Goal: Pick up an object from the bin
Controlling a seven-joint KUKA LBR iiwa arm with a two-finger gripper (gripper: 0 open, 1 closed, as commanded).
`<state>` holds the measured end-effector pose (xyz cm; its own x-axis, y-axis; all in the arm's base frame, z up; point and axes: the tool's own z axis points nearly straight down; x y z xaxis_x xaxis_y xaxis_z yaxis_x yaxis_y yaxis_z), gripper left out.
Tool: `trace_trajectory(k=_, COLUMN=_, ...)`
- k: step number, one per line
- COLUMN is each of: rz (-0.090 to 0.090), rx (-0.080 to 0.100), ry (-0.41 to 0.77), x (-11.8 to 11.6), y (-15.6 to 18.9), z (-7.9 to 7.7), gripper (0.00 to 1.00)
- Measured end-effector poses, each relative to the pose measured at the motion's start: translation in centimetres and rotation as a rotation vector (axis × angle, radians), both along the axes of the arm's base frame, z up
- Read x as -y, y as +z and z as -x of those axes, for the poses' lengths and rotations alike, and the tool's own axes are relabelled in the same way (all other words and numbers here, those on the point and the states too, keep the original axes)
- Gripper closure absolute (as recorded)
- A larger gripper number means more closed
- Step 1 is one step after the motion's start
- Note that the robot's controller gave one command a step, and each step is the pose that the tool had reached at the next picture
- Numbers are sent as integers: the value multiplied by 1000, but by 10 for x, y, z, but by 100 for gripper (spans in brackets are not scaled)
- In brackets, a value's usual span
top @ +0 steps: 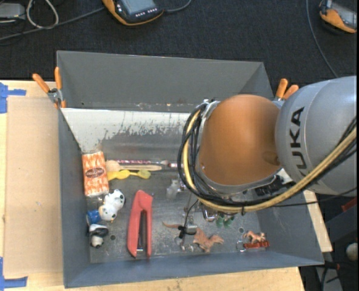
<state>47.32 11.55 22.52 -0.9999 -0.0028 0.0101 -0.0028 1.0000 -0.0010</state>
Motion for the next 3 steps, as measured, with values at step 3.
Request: trace_trajectory(k=3, rz=-4, rx=11, ry=130, x=50, y=-78, z=-12, gripper=0)
